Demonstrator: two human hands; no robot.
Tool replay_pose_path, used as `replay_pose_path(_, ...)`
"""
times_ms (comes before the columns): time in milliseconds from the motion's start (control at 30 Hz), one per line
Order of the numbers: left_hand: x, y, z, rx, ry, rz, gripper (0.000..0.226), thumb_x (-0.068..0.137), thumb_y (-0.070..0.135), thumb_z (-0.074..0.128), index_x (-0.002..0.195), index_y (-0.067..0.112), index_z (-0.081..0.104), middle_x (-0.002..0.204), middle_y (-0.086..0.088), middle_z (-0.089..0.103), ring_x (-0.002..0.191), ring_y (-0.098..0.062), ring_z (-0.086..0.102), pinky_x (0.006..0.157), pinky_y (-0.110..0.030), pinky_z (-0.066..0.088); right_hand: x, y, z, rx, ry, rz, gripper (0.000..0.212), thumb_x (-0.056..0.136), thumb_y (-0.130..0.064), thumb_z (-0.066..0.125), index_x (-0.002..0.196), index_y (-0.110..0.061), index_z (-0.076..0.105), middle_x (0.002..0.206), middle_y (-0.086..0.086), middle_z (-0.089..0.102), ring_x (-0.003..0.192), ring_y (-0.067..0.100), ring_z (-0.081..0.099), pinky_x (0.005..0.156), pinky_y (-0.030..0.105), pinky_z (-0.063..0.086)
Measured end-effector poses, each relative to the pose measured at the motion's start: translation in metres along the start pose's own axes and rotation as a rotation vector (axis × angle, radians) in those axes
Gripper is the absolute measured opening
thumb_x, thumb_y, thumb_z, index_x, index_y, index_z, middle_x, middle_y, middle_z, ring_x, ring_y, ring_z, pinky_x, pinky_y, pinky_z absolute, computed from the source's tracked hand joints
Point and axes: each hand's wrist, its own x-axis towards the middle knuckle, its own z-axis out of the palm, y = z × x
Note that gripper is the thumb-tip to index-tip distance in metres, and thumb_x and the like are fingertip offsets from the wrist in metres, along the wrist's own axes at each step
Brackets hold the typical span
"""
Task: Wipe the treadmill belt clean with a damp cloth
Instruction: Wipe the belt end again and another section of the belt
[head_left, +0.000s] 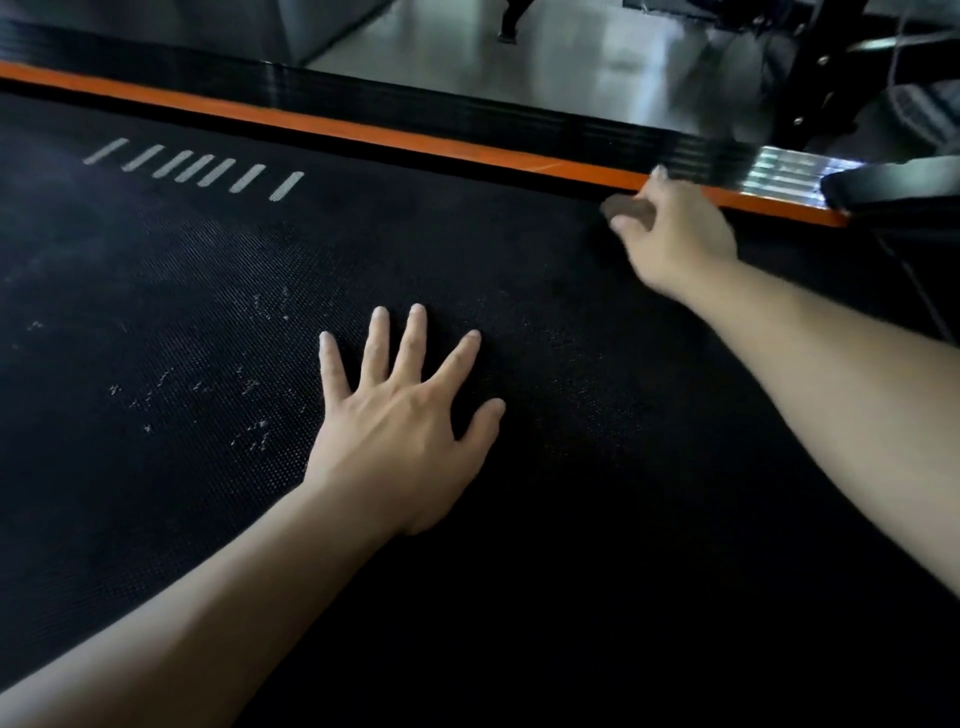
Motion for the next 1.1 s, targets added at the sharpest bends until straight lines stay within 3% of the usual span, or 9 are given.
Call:
replay_pose_path(133,0.001,0.001,-0.001,0.0,0.008,-0.006,0.077,0.089,0.078,0.006,0.16,0.049,0.003,0.173,-0.002,-0.009,0.157,-0.027,-0.02,0.122,-0.064,-0.012,-0.018,0.002,-0.004,0.09,-0.105,-0.247,0.023,0.095,-0.044,0.06,0.103,-0.022,0.058,0.112,0.005,0.062,0.1,0.03,0.061,0.078,0.042,0.05)
replay_pose_path(300,0.001,0.0,0.001,0.0,0.013,-0.001,0.077,0.089,0.079,0.007,0.16,0.05,0.004,0.173,-0.001,-0.008,0.158,-0.027,-0.019,0.122,-0.063,-0.012,0.007,0.014,-0.01,-0.07,0.033,0.053,0.027,0.098,-0.043,0.055,0.111,-0.019,0.056,0.114,0.011,0.061,0.104,0.037,0.06,0.073,0.035,0.039)
replay_pose_path(500,0.001,0.001,0.0,-0.001,0.004,-0.007,0.078,0.088,0.079,0.006,0.16,0.049,0.005,0.173,-0.002,-0.008,0.158,-0.027,-0.019,0.122,-0.063,-0.012,-0.06,0.004,-0.012,-0.007,-0.07,-0.32,0.027,0.097,-0.044,0.057,0.108,-0.019,0.058,0.103,0.001,0.06,0.083,0.023,0.059,0.069,0.038,0.049)
replay_pose_path(600,0.001,0.002,0.001,-0.003,0.007,-0.008,0.079,0.087,0.079,0.006,0.16,0.05,0.005,0.174,-0.001,-0.007,0.158,-0.026,-0.018,0.123,-0.063,-0.012,-0.034,0.013,-0.015,-0.102,0.005,-0.128,0.033,0.099,-0.044,0.052,0.122,-0.02,0.055,0.117,0.004,0.062,0.099,0.03,0.061,0.074,0.038,0.047)
replay_pose_path(700,0.0,0.002,0.0,-0.007,0.009,-0.011,0.08,0.086,0.08,0.005,0.16,0.049,0.006,0.174,-0.001,-0.006,0.158,-0.026,-0.018,0.123,-0.063,-0.013,-0.035,-0.006,-0.015,-0.115,0.045,0.019,0.031,0.1,-0.043,0.052,0.117,-0.017,0.055,0.115,0.009,0.061,0.1,0.035,0.061,0.079,0.04,0.046)
replay_pose_path(833,0.001,0.002,0.0,0.006,0.007,-0.011,0.081,0.085,0.079,0.004,0.16,0.048,0.006,0.173,-0.002,-0.005,0.158,-0.027,-0.016,0.122,-0.063,-0.013,-0.114,-0.035,-0.016,0.105,-0.087,-0.311,0.027,0.097,-0.042,0.059,0.107,-0.017,0.059,0.105,0.003,0.062,0.083,0.025,0.062,0.073,0.04,0.051)
replay_pose_path(900,0.001,0.002,0.001,0.011,0.008,-0.013,0.08,0.087,0.08,0.005,0.16,0.048,0.006,0.173,-0.002,-0.005,0.158,-0.027,-0.016,0.122,-0.064,-0.013,-0.12,-0.025,-0.02,0.075,-0.111,-0.392,0.026,0.097,-0.041,0.059,0.11,-0.018,0.059,0.109,0.004,0.064,0.082,0.023,0.063,0.073,0.04,0.052)
replay_pose_path(1033,0.0,0.002,0.0,-0.007,-0.001,-0.008,0.075,0.093,0.076,0.015,0.161,0.047,0.009,0.174,-0.003,-0.004,0.158,-0.027,-0.016,0.122,-0.064,-0.013,-0.085,-0.007,-0.028,-0.055,0.007,-0.059,0.028,0.099,-0.044,0.053,0.114,-0.019,0.054,0.112,0.005,0.061,0.089,0.028,0.061,0.075,0.041,0.052)
replay_pose_path(1100,0.0,0.001,0.0,-0.006,0.003,-0.001,0.074,0.093,0.076,0.016,0.161,0.046,0.01,0.174,-0.004,-0.003,0.158,-0.028,-0.016,0.122,-0.065,-0.012,-0.109,-0.026,-0.025,-0.021,0.006,-0.077,0.029,0.099,-0.043,0.054,0.113,-0.018,0.055,0.106,0.004,0.059,0.086,0.028,0.061,0.072,0.039,0.05)
